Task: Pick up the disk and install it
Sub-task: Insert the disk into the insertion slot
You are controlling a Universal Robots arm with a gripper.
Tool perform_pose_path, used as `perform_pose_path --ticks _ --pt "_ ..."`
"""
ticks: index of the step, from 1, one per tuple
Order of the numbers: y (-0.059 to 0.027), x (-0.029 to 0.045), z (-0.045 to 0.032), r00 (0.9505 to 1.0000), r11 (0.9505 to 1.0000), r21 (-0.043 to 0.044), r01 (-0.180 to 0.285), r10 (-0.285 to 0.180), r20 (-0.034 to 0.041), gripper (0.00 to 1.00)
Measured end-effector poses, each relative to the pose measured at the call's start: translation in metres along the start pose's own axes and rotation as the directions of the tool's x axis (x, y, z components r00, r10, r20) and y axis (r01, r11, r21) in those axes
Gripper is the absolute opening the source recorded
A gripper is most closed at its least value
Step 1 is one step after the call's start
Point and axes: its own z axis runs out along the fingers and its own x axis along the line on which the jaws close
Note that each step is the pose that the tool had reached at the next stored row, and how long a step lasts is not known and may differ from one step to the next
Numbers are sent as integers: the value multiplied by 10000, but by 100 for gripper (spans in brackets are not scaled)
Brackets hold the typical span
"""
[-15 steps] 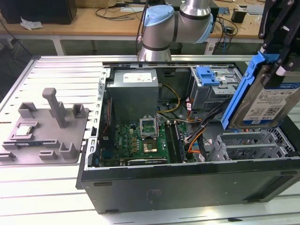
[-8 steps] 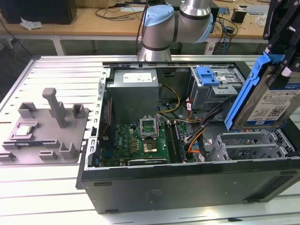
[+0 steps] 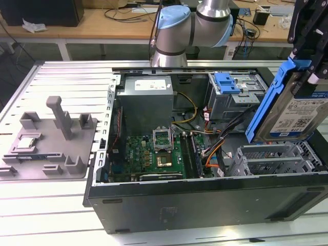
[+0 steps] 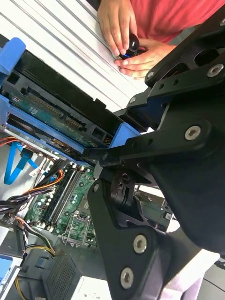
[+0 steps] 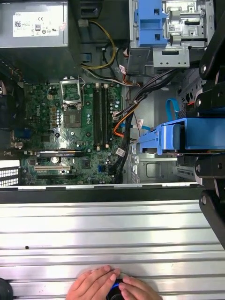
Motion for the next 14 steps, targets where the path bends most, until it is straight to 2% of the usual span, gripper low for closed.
perform_pose_path --ticks 14 --pt "-16 15 13 10000 10000 0 0 0 0 37"
